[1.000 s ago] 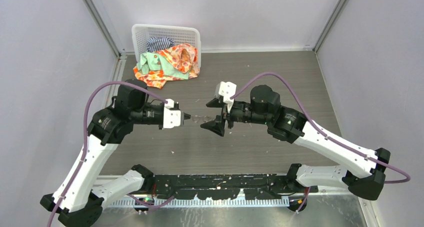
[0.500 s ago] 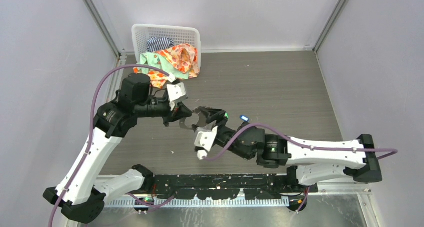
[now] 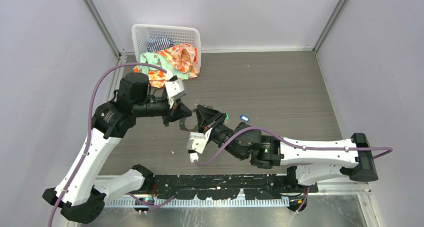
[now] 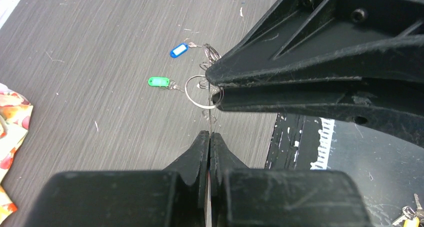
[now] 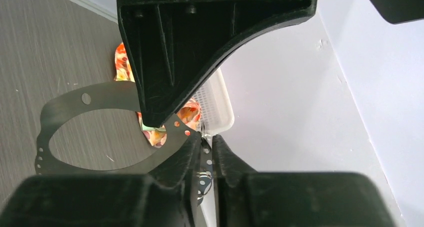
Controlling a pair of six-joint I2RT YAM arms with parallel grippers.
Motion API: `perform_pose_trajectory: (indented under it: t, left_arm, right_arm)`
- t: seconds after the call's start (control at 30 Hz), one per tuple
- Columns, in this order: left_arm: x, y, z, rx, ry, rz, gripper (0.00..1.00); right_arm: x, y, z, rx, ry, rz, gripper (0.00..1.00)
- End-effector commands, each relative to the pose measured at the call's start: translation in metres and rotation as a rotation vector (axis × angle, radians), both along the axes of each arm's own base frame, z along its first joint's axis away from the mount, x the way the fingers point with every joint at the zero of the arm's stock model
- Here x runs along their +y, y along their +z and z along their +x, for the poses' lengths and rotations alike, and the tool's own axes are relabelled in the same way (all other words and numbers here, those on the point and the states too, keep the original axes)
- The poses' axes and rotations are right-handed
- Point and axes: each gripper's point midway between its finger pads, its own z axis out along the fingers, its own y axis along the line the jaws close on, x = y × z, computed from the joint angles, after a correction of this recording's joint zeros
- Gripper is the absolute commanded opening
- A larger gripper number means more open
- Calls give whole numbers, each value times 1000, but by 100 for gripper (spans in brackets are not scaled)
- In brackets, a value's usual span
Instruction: Put the keys on the keyring
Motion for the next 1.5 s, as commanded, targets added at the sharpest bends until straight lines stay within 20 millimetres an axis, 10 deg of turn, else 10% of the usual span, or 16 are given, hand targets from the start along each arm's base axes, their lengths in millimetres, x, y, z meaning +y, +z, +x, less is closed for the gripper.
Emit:
perform_pose_trajectory:
  t: [0.0, 0.43, 0.77, 1.17, 1.47]
  left_arm:
    - [-2, 28, -5, -63, -15, -58, 0]
    - [-2, 31, 2, -137, -9, -74, 1]
    - [-2, 32, -27, -157, -124, -114, 48]
    - [7, 31, -8, -609, -275, 57, 50]
    - [8, 10, -44, -563, -522, 110, 38]
  right_arm:
    - [-3, 17, 2, -56, -33, 18, 14]
    - [0, 14, -4, 205, -2, 158, 1]
    - [-8, -6, -6, 525, 55, 370, 1]
    - [-1, -2, -38, 733, 310, 376, 1]
    - [9, -2, -49, 785, 373, 339, 1]
